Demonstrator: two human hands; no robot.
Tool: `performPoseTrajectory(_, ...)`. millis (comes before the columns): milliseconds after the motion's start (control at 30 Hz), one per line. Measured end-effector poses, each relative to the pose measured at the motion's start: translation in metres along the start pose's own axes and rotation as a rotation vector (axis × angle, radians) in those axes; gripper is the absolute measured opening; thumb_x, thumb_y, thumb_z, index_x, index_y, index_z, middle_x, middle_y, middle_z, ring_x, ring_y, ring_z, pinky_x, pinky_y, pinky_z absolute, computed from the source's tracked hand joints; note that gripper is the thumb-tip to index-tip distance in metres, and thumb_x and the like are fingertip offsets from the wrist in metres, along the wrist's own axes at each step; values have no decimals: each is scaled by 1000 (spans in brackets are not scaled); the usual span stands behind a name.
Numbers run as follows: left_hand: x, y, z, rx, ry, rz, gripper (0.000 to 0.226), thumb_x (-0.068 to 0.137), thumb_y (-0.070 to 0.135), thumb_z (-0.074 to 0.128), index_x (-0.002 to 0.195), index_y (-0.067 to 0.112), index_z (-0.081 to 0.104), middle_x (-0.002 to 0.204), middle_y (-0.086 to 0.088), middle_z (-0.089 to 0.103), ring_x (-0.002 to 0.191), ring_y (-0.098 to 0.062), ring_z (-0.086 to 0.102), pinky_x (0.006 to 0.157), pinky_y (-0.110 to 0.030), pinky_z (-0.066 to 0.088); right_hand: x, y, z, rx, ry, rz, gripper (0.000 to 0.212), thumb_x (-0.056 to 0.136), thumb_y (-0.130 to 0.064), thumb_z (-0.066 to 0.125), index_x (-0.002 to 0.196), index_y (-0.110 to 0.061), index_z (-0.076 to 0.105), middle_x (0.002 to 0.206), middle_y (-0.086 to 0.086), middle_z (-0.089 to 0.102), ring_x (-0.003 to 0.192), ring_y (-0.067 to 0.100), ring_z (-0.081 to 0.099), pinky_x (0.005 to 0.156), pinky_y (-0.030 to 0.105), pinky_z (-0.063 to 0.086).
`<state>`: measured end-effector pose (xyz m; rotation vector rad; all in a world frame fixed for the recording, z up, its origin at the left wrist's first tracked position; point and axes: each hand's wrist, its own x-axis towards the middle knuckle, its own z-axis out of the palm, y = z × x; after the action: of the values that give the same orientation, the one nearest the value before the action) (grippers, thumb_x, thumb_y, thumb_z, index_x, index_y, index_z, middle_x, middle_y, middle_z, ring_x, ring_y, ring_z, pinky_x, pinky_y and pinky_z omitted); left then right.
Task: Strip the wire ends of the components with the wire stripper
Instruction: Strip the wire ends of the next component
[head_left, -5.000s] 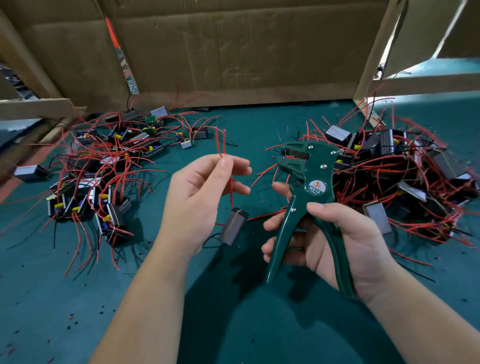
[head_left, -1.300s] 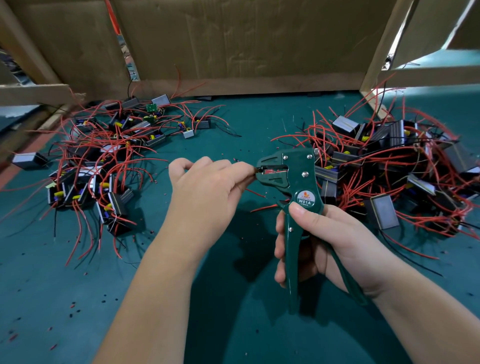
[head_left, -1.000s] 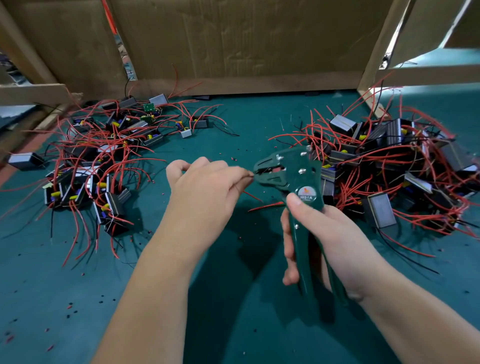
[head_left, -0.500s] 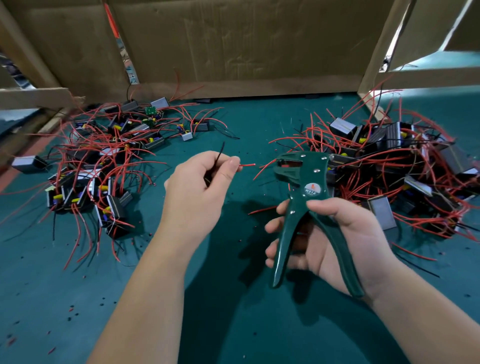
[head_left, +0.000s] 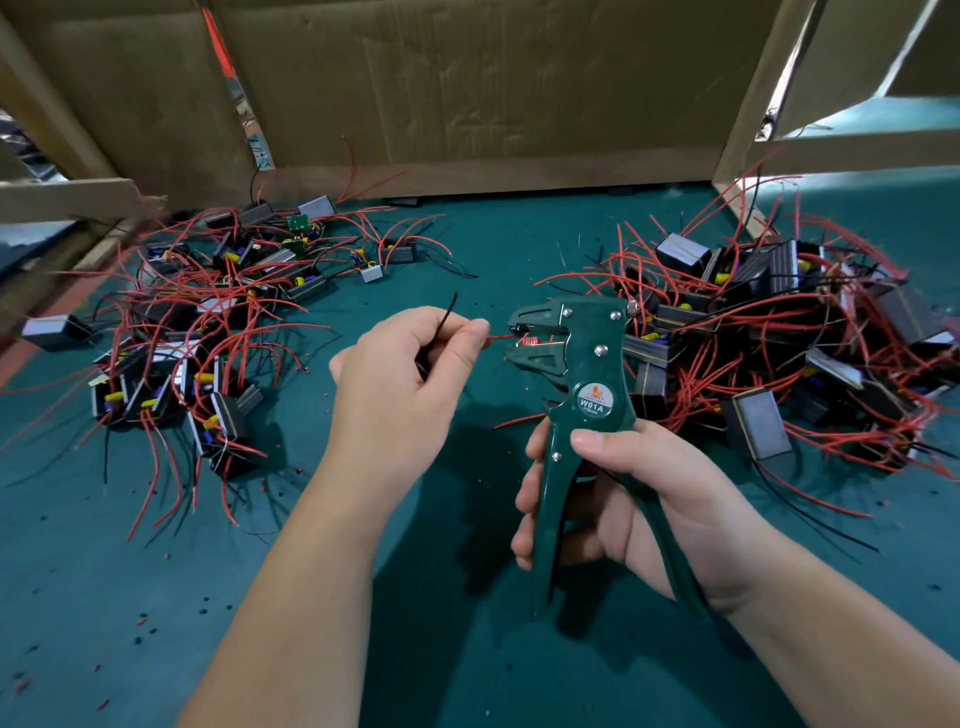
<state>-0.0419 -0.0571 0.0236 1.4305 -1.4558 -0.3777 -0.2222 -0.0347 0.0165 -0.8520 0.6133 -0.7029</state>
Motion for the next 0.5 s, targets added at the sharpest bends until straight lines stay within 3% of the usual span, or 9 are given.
performPoseTrajectory(267,-2,3,2,12,-4,28,24,87,42,55,73,24,62,53,17,48,51,-3,42,69,-44,34,-2,-3,-1,43,-61,1,31,67,-26,66,90,-5,65,78,25,61,64,39,63,66,52,53)
performPoseTrajectory(400,-1,5,2,17,-7,23,24,86,42,55,72,24,61,54,20,50,52,-1,43,70,-45,36,-3,-3,2,1,-8,4,20,77,-27,67,83,-9,65,71,23,60,57,37,63,59,47,53)
performPoseTrajectory(500,-2,4,2,11,-10,24,24,86,42,55,71,24,61,52,20,48,51,-1,43,70,-43,34,-2,-3,2,-6,20,13,24,79,-31,62,82,-8,63,70,23,59,56,37,62,58,46,53)
